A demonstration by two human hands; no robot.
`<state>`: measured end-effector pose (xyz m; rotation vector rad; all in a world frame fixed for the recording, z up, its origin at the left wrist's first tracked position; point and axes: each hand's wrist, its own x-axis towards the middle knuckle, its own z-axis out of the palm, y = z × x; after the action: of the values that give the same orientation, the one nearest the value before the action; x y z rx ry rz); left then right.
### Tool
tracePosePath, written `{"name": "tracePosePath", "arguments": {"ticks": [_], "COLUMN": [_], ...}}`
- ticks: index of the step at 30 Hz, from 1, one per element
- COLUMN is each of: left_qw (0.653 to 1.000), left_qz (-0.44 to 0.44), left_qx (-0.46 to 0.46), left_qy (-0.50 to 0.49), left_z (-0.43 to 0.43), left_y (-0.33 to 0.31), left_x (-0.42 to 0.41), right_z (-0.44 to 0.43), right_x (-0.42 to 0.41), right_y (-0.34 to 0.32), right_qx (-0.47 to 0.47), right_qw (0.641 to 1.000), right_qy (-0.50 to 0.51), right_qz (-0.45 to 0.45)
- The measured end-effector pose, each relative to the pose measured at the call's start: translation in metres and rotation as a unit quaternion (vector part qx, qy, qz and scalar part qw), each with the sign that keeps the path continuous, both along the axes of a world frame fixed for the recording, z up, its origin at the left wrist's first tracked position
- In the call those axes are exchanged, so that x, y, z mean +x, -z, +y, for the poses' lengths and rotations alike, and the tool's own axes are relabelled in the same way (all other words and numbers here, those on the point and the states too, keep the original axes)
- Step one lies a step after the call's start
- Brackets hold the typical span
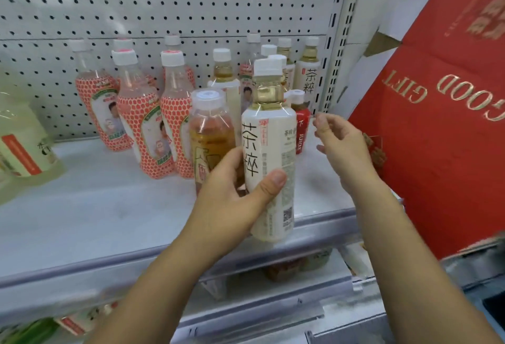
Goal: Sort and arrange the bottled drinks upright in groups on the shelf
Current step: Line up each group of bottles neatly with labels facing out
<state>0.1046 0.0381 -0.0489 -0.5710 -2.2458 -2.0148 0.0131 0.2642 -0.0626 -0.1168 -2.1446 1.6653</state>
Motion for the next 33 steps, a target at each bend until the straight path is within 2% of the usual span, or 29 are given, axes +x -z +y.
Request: {"name": "tracePosePath", "arguments": {"ticks": [6, 10, 14, 18, 21, 27, 31, 33], "left_qw": [0.999, 0.996, 0.990, 0.950, 0.924, 0.899, 0.897, 0.894], "left_qz": [-0.033, -0.031, -0.016, -0.002, 0.005, 0.027, 0.041, 0.075], "left_qx": [-0.013, -0.030, -0.084, -0.265, -0.340, -0.406, -0.399, -0.395], "left_qy": [-0.033, -0.078, -0.113, -0.165, -0.174, -0.163, -0.186, -0.197], "left_z": [0.054, 0.061, 0.061, 0.057, 0.059, 0.092, 0.109, 0.108], "left_y": [0.004, 0.009, 0.014, 0.015, 0.006, 0.007, 0.012, 0.015], "left_x": [-0.030, -0.040, -0.043, -0.037, -0.036, -0.071, -0.089, -0.084], "right_z": [0.026, 0.028, 0.026, 0.033, 0.045, 0.072, 0.078, 0.072], "right_x": [-0.046, -0.061, -0.062, -0.039, -0.011, 0.054, 0.088, 0.099], "right_y": [-0.002, 0.008, 0.008, 0.008, 0.016, 0.020, 0.010, 0.008], "right_qx": [0.023, 0.027, 0.021, 0.042, 0.036, -0.029, 0.012, 0.025], "right_qw": [0.985, 0.975, 0.979, 0.983, 0.995, 0.999, 0.999, 0.999], "right_qy": [-0.135, -0.188, -0.173, -0.150, -0.078, 0.034, 0.043, 0.028], "right_qz": [-0.105, -0.116, -0.109, -0.092, -0.060, 0.011, 0.023, 0.023]}}
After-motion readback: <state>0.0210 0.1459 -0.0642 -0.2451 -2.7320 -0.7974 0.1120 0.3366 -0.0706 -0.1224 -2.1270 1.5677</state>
